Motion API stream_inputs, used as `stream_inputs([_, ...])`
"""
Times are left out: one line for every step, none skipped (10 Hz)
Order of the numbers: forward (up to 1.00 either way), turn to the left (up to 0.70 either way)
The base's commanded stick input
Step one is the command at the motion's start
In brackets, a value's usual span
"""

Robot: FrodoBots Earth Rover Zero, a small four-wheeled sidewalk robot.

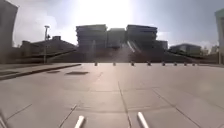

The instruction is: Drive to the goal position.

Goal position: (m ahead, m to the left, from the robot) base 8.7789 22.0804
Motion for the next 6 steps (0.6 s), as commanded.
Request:
stream_inputs([1.0,0.0])
stream_inputs([1.0,0.0])
stream_inputs([1.0,0.0])
stream_inputs([1.0,0.0])
stream_inputs([1.0,0.0])
stream_inputs([1.0,0.0])
